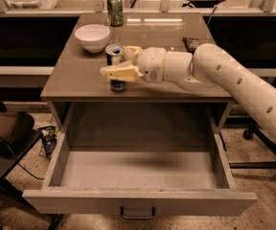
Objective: Place redbull can into white bowl
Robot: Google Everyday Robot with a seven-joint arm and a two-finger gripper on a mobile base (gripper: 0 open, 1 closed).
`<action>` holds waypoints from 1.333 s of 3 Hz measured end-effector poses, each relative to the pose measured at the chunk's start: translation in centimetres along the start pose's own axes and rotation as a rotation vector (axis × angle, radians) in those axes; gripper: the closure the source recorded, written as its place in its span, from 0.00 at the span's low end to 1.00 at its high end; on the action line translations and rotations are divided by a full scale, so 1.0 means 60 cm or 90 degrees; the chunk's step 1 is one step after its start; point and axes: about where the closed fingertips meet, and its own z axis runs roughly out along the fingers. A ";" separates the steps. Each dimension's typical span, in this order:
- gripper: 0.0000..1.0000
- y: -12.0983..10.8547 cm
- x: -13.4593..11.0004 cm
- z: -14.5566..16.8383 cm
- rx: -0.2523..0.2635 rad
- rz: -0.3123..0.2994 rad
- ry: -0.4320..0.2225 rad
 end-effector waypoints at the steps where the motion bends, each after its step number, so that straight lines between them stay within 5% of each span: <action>1: 0.65 0.002 -0.001 0.004 -0.003 0.000 0.000; 2: 0.88 0.005 -0.002 0.008 -0.006 -0.001 -0.001; 3: 1.00 -0.002 -0.019 0.011 -0.013 -0.006 0.005; 4: 1.00 -0.042 -0.076 0.007 0.005 -0.014 0.018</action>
Offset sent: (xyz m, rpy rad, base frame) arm -0.0008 0.0024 0.0004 0.0001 -0.0005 0.0041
